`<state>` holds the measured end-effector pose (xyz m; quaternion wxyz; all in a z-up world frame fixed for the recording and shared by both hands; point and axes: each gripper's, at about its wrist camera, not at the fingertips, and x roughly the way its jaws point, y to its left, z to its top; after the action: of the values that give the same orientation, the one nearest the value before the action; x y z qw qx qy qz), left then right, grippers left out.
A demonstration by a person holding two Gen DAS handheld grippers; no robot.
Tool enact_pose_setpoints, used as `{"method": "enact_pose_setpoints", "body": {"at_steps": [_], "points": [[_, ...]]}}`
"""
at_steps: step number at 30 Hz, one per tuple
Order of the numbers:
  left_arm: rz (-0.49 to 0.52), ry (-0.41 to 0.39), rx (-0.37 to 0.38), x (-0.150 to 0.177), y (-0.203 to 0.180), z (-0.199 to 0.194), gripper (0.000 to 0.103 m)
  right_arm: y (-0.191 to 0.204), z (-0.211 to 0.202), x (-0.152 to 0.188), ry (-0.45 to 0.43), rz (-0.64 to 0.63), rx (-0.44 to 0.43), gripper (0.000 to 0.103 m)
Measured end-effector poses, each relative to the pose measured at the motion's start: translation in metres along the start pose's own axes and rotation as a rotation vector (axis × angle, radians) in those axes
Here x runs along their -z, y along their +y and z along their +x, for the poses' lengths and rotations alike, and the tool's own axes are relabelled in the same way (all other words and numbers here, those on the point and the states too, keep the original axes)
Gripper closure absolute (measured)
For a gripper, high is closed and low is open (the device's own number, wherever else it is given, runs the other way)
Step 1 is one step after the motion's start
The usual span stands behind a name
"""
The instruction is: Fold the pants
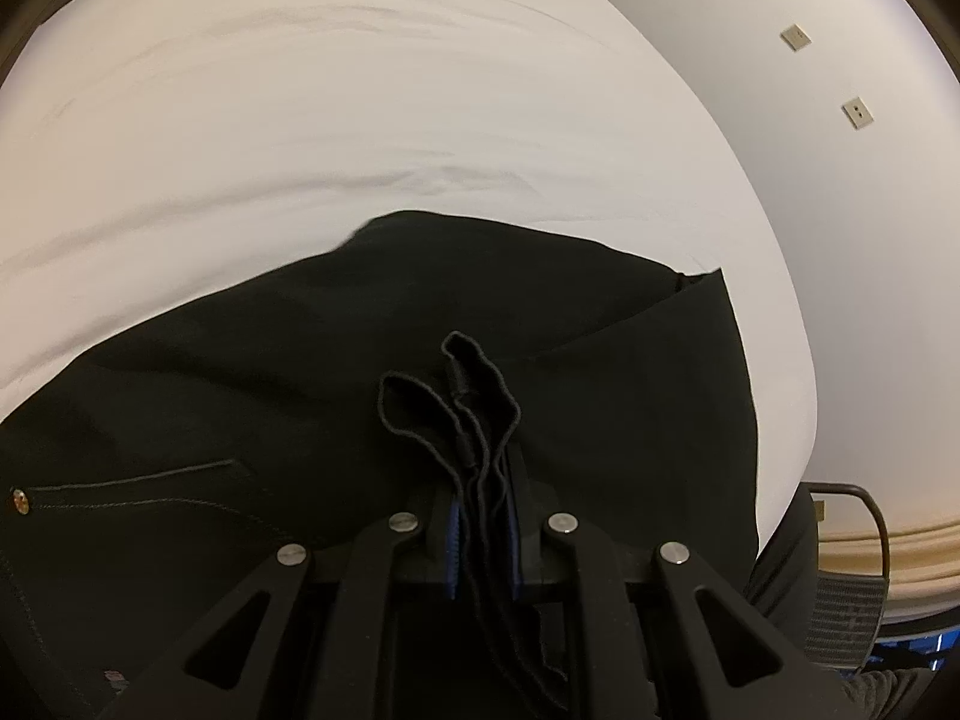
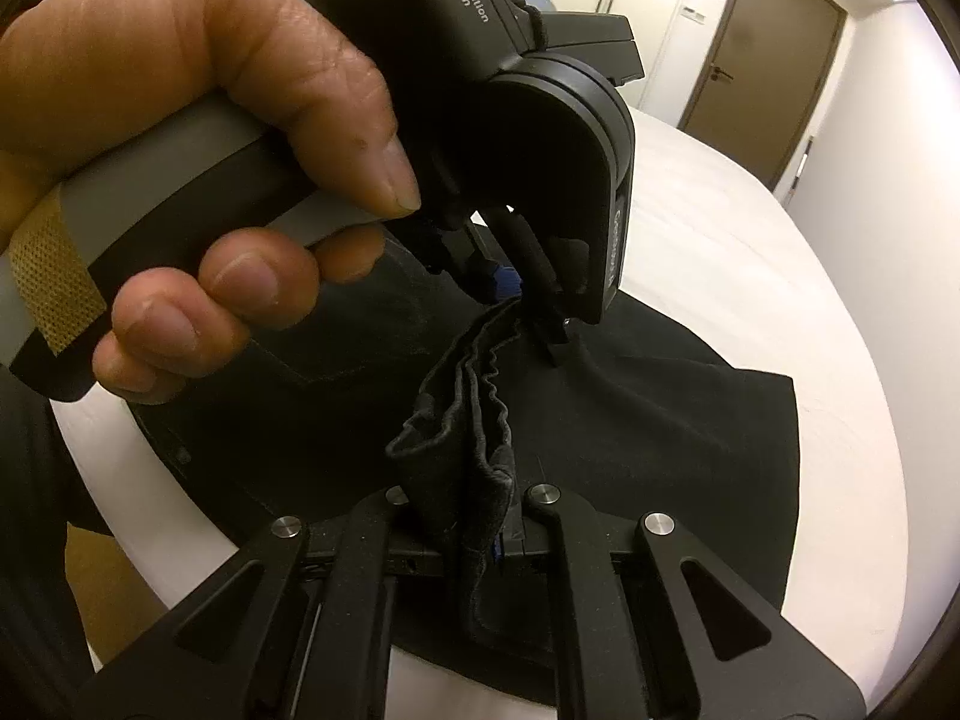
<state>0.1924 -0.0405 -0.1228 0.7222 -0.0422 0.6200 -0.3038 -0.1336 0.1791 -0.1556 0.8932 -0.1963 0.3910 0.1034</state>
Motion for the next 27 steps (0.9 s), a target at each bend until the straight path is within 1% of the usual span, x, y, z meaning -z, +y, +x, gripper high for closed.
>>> {"method": "enact_pose_setpoints", "body": {"at_steps": [6,7,8,9,10,11,12,13,14,15,16,17,19,21,22,23,25,26,27], "points": [[-0.027,-0.007,0.009,0.009,0.021,-0.004,0.09,0.015,0.003,-0.001,0.026,-0.014,-0.016,0.095],[-0.032,-0.008,0.009,0.01,0.024,-0.005,0.087,0.017,0.005,0.001,0.039,-0.017,-0.025,0.093],[-0.04,-0.012,-0.005,0.012,0.028,-0.005,0.081,0.011,0.011,0.006,0.06,-0.017,-0.032,0.093],[-0.048,-0.02,-0.01,0.009,0.029,0.0,0.08,0.016,0.015,0.007,0.086,-0.012,-0.036,0.092],[-0.061,-0.029,-0.005,0.001,0.026,0.01,0.08,0.016,0.022,0.011,0.125,0.016,-0.059,0.089],[-0.074,-0.038,0.001,0.003,0.028,0.009,0.075,0.022,0.022,0.01,0.138,0.036,-0.071,0.088],[-0.081,-0.056,-0.005,0.007,0.03,0.005,0.07,0.019,0.018,0.013,0.127,0.062,-0.086,0.088],[-0.079,-0.076,-0.024,0.012,0.032,-0.001,0.06,0.017,0.014,0.014,0.121,0.075,-0.116,0.079],[-0.078,-0.091,-0.044,0.014,0.034,-0.007,0.05,0.012,0.01,0.017,0.12,0.095,-0.164,0.072],[-0.082,-0.118,-0.077,0.017,0.036,-0.017,0.048,0.005,0.004,0.021,0.121,0.127,-0.223,0.05],[-0.087,-0.139,-0.099,0.02,0.037,-0.024,0.047,-0.002,-0.006,0.026,0.111,0.176,-0.291,0.039],[-0.088,-0.158,-0.126,0.02,0.04,-0.03,0.047,-0.007,-0.013,0.029,0.102,0.2,-0.323,0.039],[-0.064,-0.218,-0.187,0.022,0.033,-0.046,0.047,-0.028,-0.035,0.038,0.069,0.275,-0.409,0.039],[-0.014,-0.272,-0.214,0.027,0.014,-0.059,0.046,-0.059,-0.051,0.048,0.04,0.39,-0.499,0.039],[0.015,-0.288,-0.218,0.029,0.002,-0.061,0.046,-0.094,-0.053,0.057,0.033,0.478,-0.571,0.04],[0.042,-0.298,-0.219,0.033,-0.008,-0.061,0.046,-0.115,-0.054,0.062,0.021,0.526,-0.603,0.041],[0.096,-0.294,-0.207,0.038,-0.027,-0.051,0.046,-0.167,-0.051,0.068,-0.002,0.643,-0.652,0.058],[0.11,-0.282,-0.204,0.042,-0.034,-0.042,0.046,-0.188,-0.046,0.071,-0.005,0.688,-0.667,0.061],[0.104,-0.257,-0.207,0.048,-0.037,-0.028,0.046,-0.216,-0.037,0.076,0.002,0.743,-0.693,0.067]]}}
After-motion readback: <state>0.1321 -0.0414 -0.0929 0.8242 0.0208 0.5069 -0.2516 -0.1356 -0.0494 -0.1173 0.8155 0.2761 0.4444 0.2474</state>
